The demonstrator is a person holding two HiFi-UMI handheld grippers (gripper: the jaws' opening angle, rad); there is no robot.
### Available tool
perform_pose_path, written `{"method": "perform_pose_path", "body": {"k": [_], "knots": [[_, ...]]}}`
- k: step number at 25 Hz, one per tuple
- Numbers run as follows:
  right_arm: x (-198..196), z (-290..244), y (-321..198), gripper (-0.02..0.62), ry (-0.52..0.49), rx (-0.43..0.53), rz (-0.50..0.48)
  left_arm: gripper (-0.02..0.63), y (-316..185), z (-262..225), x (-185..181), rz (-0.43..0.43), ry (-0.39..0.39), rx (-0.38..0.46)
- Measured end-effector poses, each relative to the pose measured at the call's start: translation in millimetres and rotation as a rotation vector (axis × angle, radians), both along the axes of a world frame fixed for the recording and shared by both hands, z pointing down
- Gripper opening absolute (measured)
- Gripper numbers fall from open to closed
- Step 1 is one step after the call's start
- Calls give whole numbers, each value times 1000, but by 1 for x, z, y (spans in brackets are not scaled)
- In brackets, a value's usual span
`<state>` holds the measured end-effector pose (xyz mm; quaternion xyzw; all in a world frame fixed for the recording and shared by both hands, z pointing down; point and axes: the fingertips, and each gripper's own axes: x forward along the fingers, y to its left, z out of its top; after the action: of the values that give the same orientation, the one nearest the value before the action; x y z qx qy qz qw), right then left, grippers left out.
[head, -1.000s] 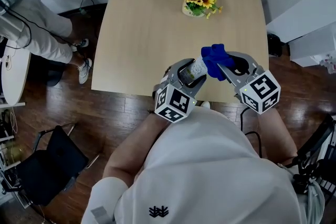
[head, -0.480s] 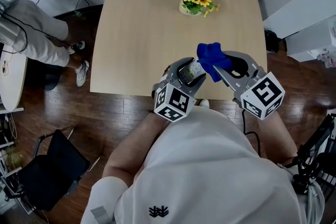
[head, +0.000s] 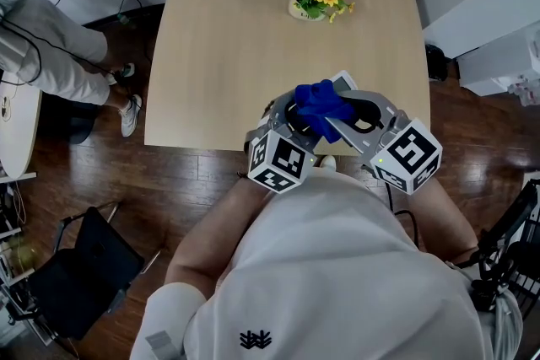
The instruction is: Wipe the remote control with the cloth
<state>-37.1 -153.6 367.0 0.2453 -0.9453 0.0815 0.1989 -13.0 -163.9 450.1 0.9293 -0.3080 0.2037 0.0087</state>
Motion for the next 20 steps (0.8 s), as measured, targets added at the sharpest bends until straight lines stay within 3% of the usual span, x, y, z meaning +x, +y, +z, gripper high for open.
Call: {"method": "perform_pose_path", "body": {"k": [14, 17, 20], "knots": [[95, 7, -54, 89, 88, 30, 267, 273, 2, 5, 2, 14, -2, -14], [100, 3, -53, 89, 91, 46, 280, 273, 3, 5, 4, 18, -2, -14], [83, -10, -42, 89, 45, 52, 232, 273, 4, 5, 7, 22, -5, -13]]}}
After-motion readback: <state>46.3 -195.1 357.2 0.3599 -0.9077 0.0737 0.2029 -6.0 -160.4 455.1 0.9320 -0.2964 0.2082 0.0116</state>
